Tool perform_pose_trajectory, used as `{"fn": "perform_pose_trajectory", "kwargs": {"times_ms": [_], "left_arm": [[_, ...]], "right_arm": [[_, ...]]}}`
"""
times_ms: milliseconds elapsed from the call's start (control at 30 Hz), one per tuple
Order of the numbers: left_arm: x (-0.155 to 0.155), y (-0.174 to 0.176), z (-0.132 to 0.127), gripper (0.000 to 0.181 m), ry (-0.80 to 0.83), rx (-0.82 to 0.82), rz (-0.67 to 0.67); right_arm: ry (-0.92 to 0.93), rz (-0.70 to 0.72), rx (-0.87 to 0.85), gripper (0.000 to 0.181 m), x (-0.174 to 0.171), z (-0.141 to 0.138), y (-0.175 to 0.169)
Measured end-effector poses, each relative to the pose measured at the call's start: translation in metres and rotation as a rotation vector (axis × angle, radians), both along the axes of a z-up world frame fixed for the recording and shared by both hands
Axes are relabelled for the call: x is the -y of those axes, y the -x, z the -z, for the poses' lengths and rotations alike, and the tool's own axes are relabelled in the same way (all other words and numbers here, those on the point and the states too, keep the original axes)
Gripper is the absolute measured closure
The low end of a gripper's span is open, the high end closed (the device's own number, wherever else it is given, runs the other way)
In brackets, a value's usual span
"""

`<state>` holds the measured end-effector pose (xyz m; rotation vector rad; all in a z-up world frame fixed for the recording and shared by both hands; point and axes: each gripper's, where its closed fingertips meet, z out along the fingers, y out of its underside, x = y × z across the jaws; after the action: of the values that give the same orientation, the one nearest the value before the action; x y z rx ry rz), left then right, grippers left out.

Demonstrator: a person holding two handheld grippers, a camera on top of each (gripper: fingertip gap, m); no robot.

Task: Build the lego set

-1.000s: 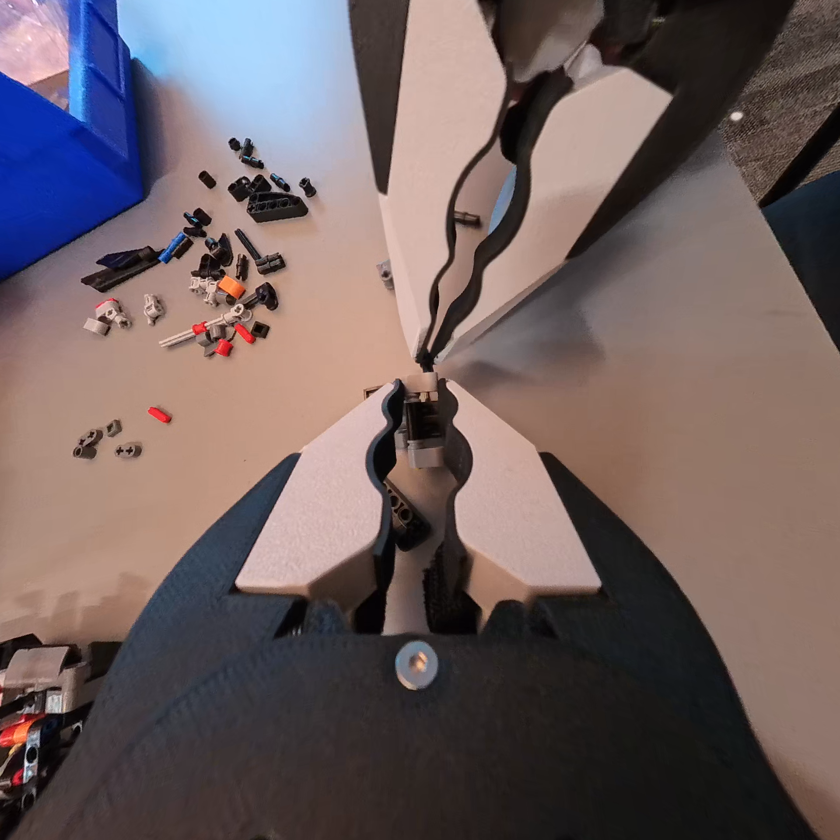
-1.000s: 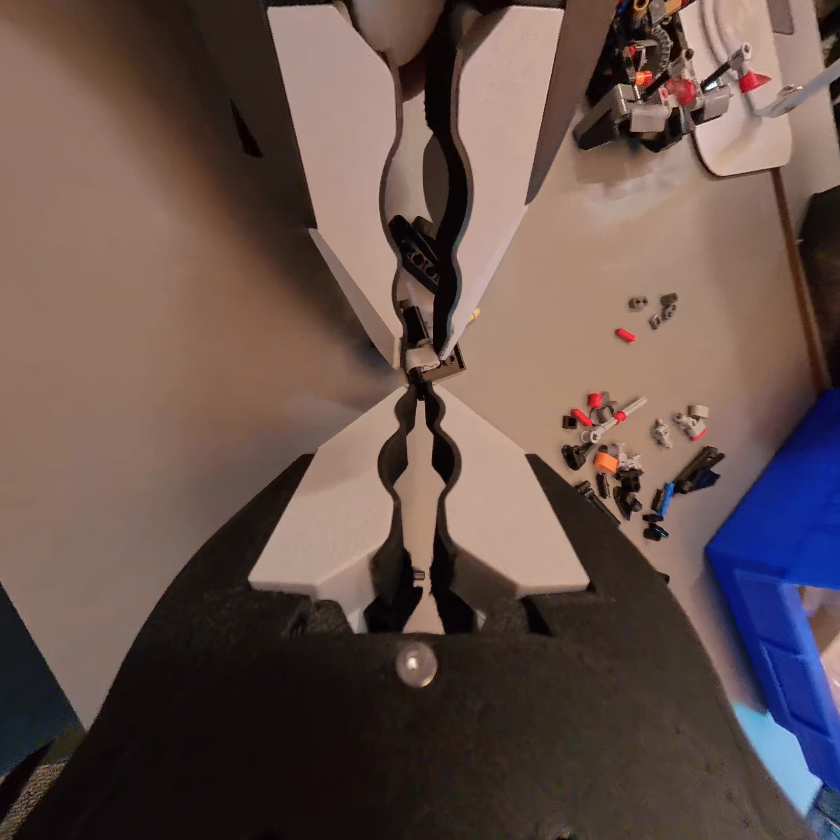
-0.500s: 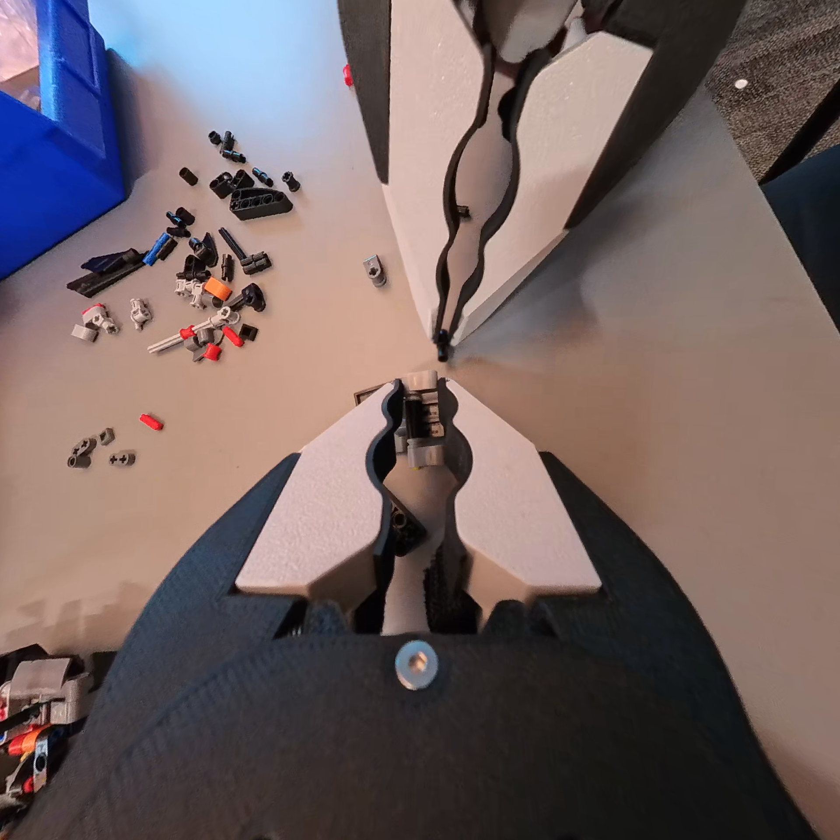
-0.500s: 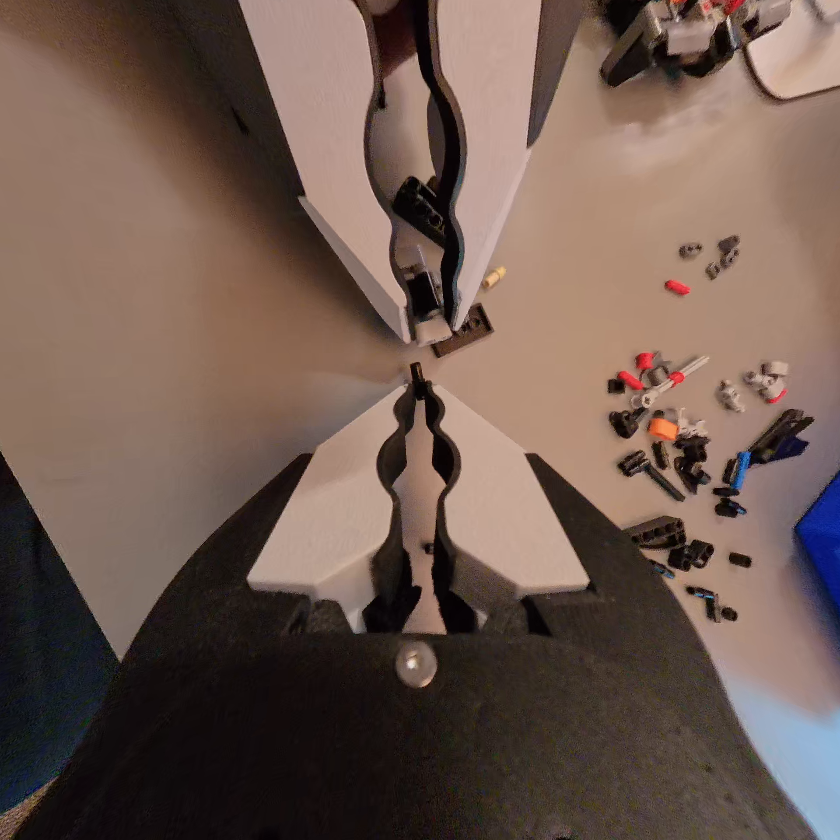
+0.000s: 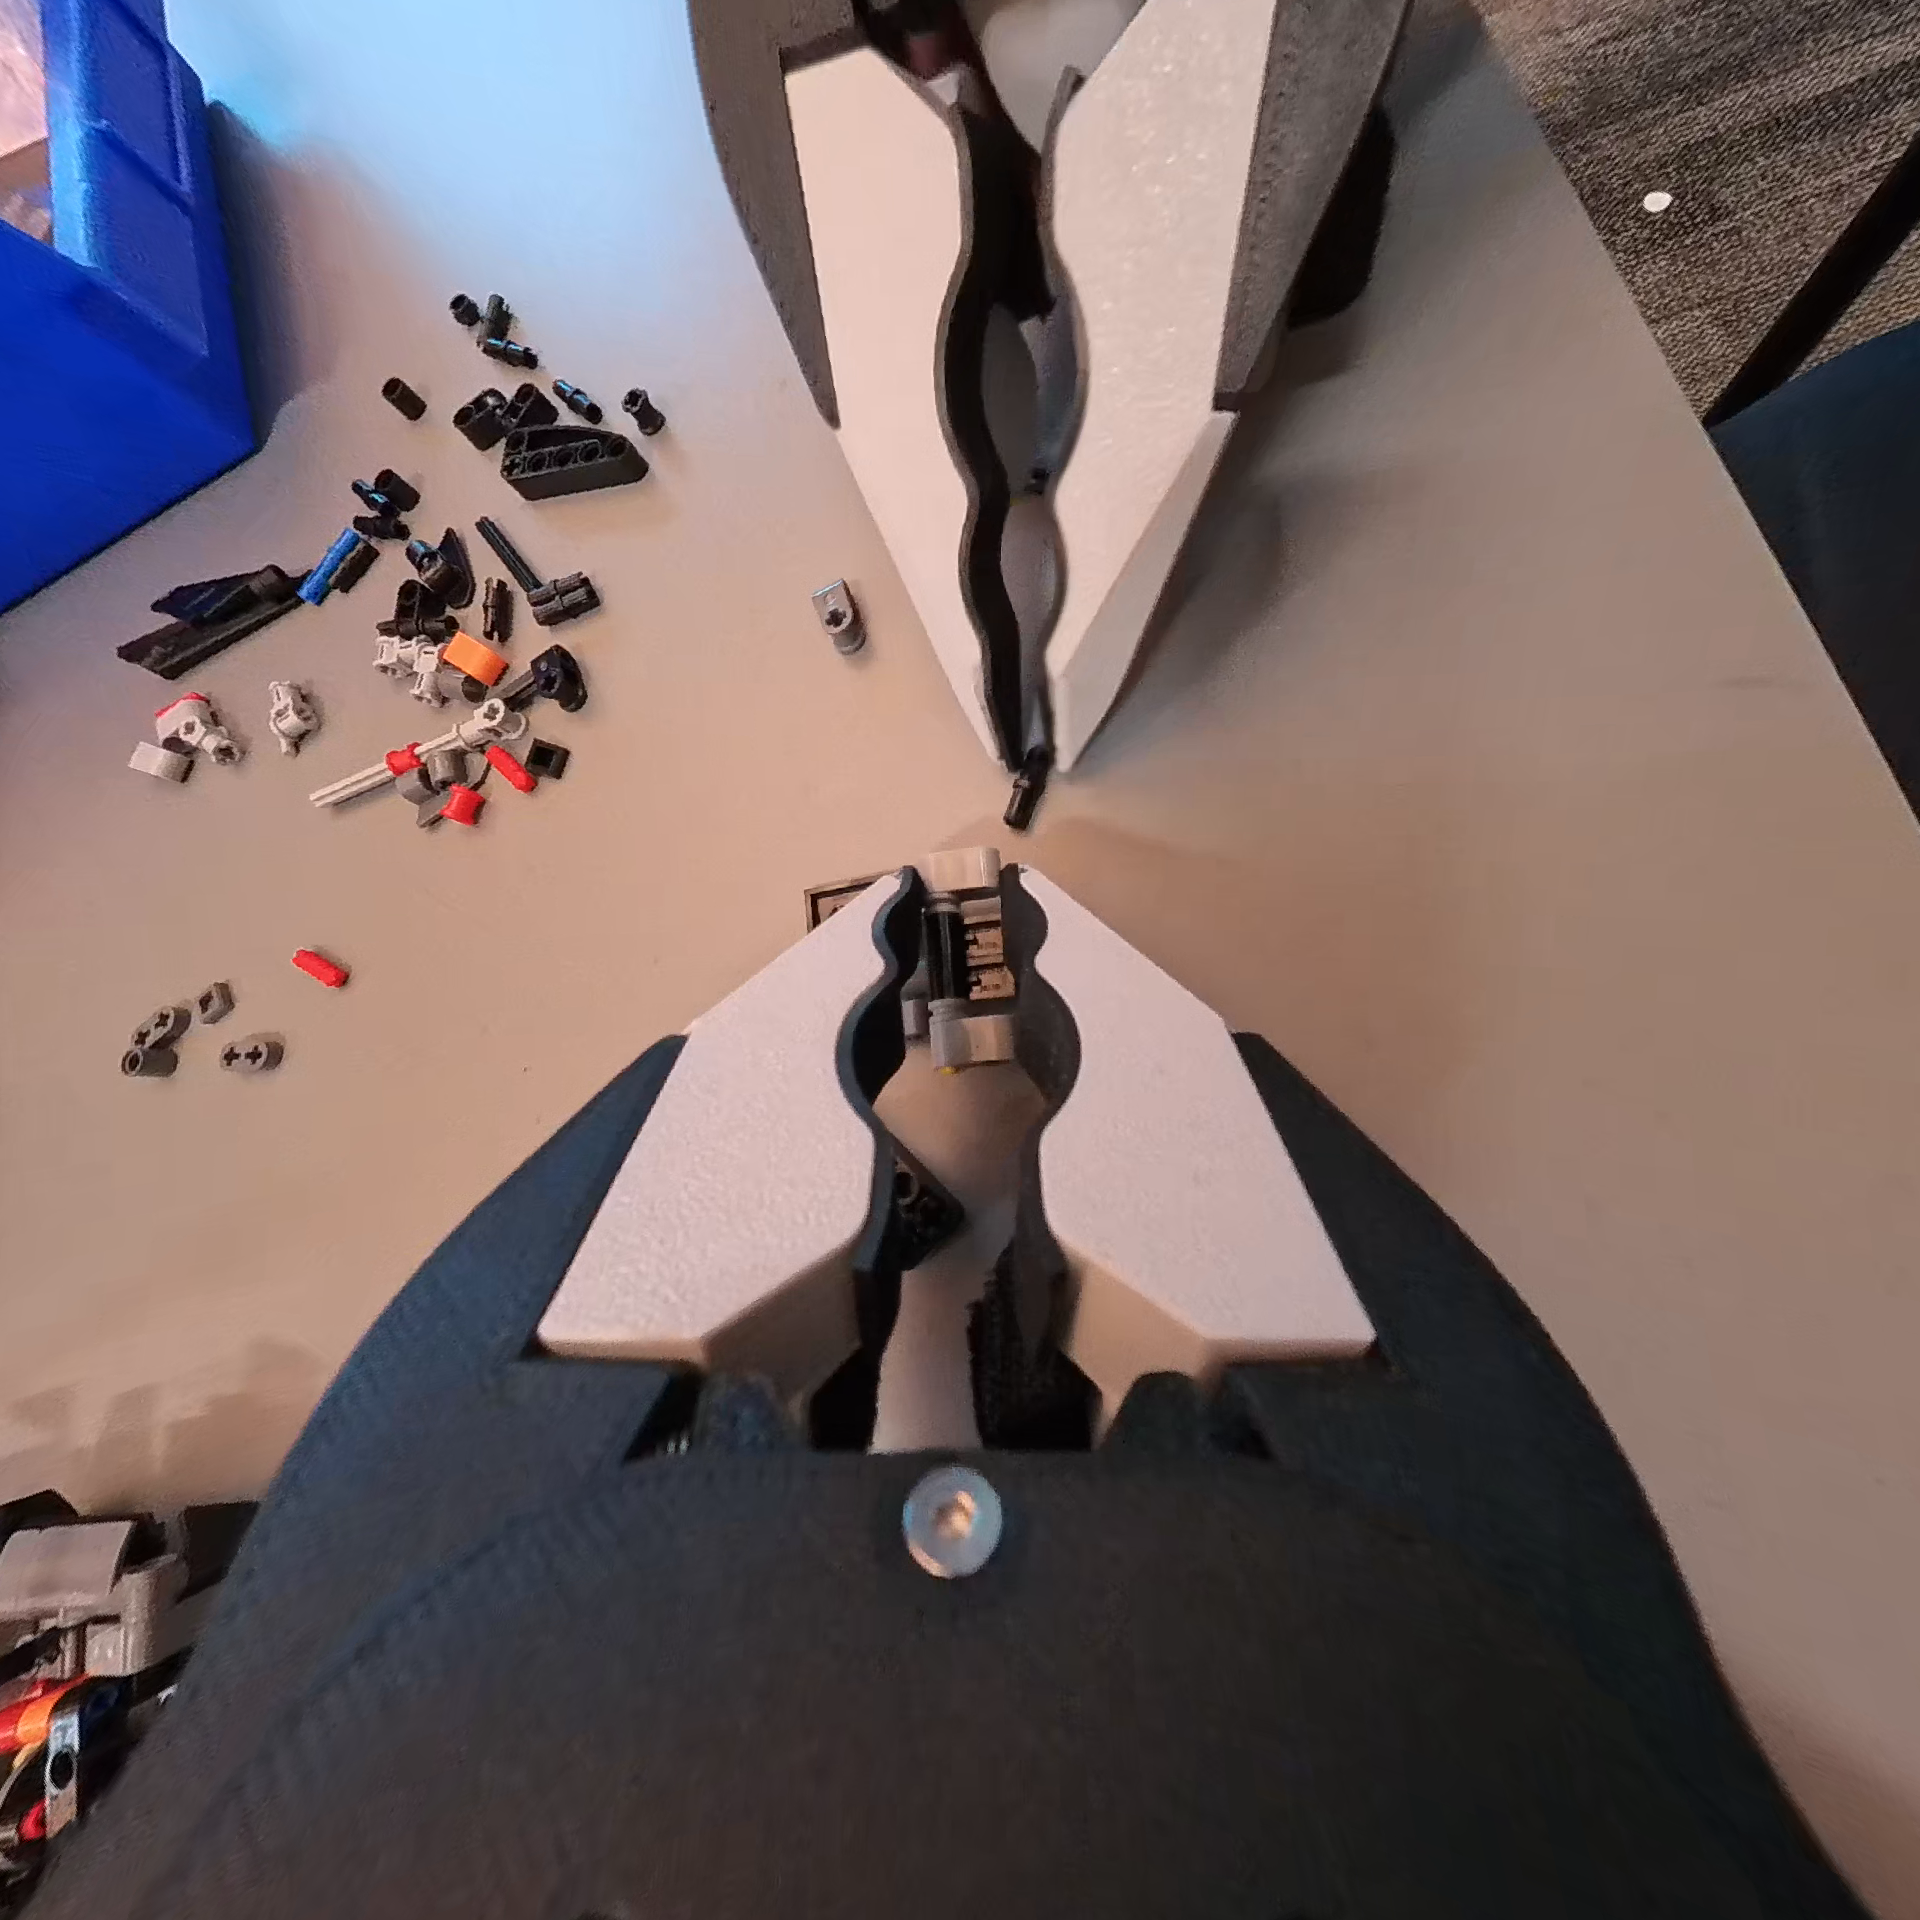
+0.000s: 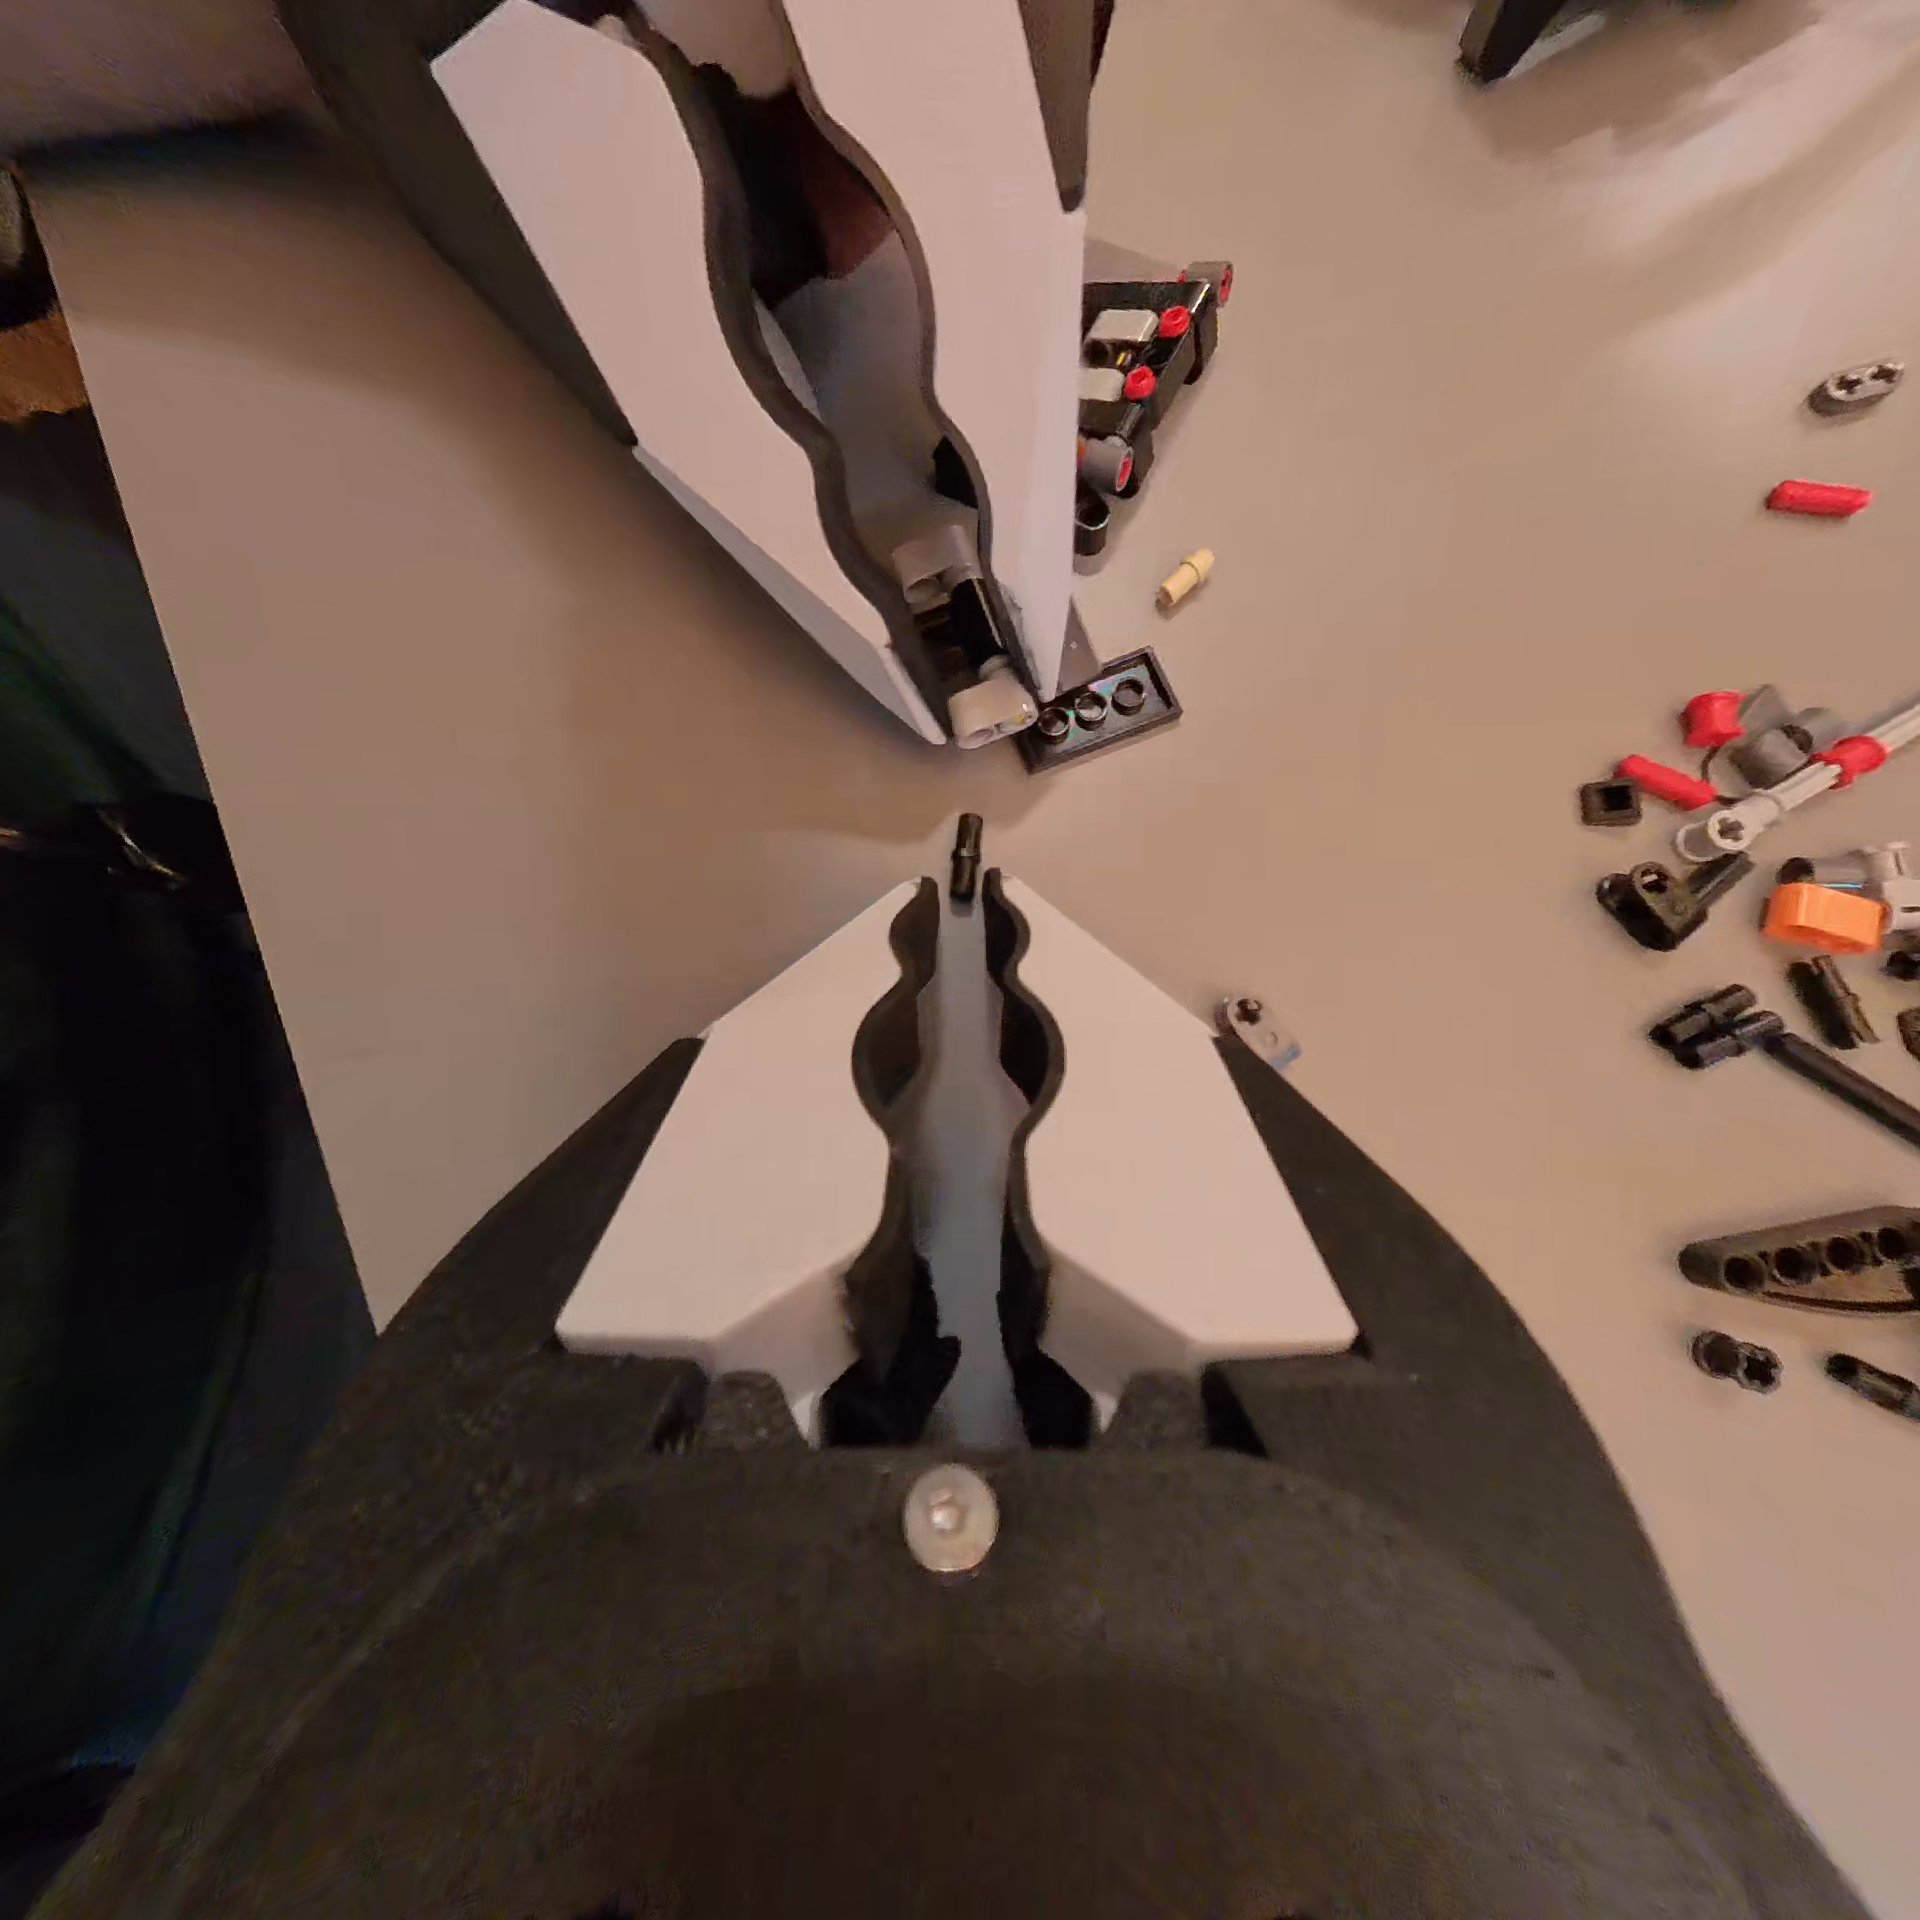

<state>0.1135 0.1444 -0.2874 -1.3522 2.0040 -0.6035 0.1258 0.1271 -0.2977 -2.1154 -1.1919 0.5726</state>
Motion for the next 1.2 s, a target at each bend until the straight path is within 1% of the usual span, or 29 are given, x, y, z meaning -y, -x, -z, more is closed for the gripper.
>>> {"fn": "perform_pose_trajectory", "kwargs": {"times_ms": [67,267,400,500,633,867,967,1067,1200], "left_arm": [[0.0,0.0,0.0,0.168,0.005,0.001,0.0],[0.0,-0.001,0.0,0.168,0.017,0.008,0.001],[0.0,-0.001,0.0,0.168,0.024,0.015,0.003],[0.0,-0.001,0.0,0.168,0.027,0.019,0.006],[0.0,-0.001,-0.001,0.168,0.028,0.022,0.006],[0.0,-0.001,-0.001,0.168,0.034,0.028,0.007],[0.0,-0.002,-0.001,0.168,0.031,0.028,0.006],[-0.001,-0.001,-0.001,0.168,0.033,0.034,0.002],[-0.002,-0.001,0.0,0.168,0.028,0.035,0.002]], "right_arm": [[0.008,-0.005,-0.012,0.179,-0.001,0.0,0.0],[0.004,-0.001,-0.044,0.179,-0.003,-0.001,0.002],[-0.057,0.018,-0.079,0.179,-0.008,-0.014,-0.001],[-0.094,-0.006,-0.064,0.18,-0.009,-0.019,0.003],[-0.14,-0.015,0.028,0.18,-0.012,-0.012,0.001],[-0.19,-0.043,0.052,0.18,-0.01,-0.012,0.006],[-0.223,-0.048,0.093,0.18,-0.011,-0.013,0.006],[-0.256,-0.047,0.092,0.18,-0.012,-0.018,0.007],[-0.291,-0.045,0.102,0.18,-0.012,-0.017,0.008]]}}
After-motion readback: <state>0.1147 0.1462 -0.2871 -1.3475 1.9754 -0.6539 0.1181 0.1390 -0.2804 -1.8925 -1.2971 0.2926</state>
